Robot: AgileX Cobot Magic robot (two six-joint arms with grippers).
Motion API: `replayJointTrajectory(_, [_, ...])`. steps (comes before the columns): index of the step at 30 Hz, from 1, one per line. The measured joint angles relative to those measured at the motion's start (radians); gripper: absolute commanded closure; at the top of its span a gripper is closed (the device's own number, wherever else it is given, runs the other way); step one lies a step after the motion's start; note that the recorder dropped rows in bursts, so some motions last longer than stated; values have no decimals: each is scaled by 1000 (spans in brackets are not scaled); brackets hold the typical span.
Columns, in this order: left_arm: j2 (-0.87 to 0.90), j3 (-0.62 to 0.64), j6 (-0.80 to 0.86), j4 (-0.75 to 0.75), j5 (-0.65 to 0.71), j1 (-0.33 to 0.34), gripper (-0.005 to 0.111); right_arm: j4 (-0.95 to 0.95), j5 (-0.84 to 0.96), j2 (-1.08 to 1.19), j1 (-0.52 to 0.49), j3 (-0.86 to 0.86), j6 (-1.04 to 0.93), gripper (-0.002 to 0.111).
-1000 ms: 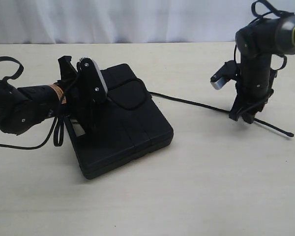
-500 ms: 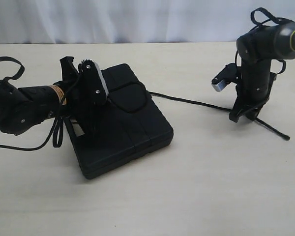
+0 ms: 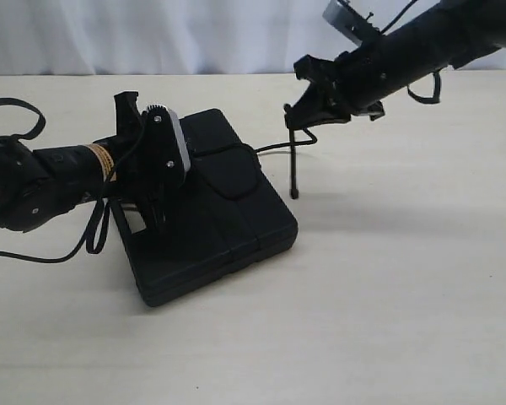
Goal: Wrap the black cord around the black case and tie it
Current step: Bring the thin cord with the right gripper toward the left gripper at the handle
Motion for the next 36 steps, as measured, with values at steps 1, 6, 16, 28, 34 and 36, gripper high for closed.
replayJointTrajectory(1, [0, 0, 2, 2, -4, 0, 107, 64, -36, 0, 13, 7, -2, 104])
replayJointTrajectory(6, [0, 0, 50, 5, -37, 0, 107, 293, -155, 37, 68, 19, 1, 104])
replayJointTrajectory(16, [0, 0, 233, -149, -120, 0, 107, 387, -158, 57, 68, 19, 48, 104])
replayJointTrajectory(28, [1, 0, 271, -200, -140, 0, 107, 431, -18, 57, 76, 19, 53, 104])
replayJointTrajectory(34, [11, 0, 271, -202, -156, 0, 107, 431, 62, 57, 76, 19, 50, 104])
replayJointTrajectory(36, [11, 0, 271, -204, -159, 0, 107, 431, 64, 57, 76, 19, 48, 104])
